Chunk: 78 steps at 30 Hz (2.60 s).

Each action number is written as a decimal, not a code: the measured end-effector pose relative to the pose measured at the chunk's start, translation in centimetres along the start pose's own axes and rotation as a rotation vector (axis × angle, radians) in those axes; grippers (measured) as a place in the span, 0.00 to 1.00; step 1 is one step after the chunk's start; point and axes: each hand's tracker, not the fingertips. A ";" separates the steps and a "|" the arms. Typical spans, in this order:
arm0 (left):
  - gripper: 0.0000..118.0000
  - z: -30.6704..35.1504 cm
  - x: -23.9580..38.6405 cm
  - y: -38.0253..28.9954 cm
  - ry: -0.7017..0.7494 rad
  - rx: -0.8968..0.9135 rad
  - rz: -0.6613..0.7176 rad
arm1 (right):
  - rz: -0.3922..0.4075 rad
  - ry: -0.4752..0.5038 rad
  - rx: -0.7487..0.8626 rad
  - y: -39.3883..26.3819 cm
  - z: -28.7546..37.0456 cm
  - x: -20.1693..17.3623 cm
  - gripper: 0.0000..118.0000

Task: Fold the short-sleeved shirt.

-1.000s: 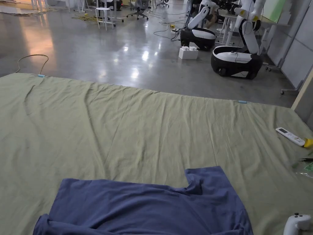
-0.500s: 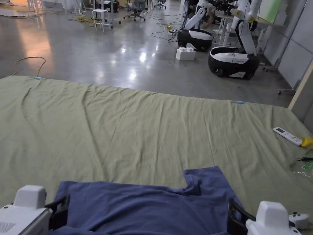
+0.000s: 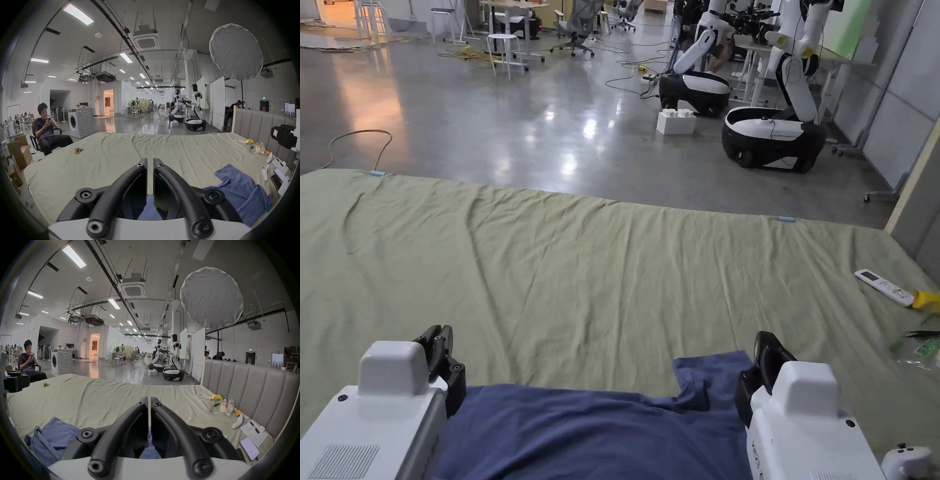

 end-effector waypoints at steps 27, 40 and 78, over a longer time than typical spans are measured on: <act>0.60 -21.1 -10.5 -8.0 -0.052 -0.775 0.183 | 0.024 0.024 -0.156 -3.8 -3.0 1.5 0.02; 0.49 -25.1 -8.2 -12.8 -0.029 -0.816 -0.018 | 0.044 0.019 -0.305 -7.9 -5.6 2.6 0.02; 0.05 -16.2 -7.6 -7.4 -0.097 -0.597 0.071 | -0.061 0.139 -0.873 -14.1 -22.5 8.6 0.01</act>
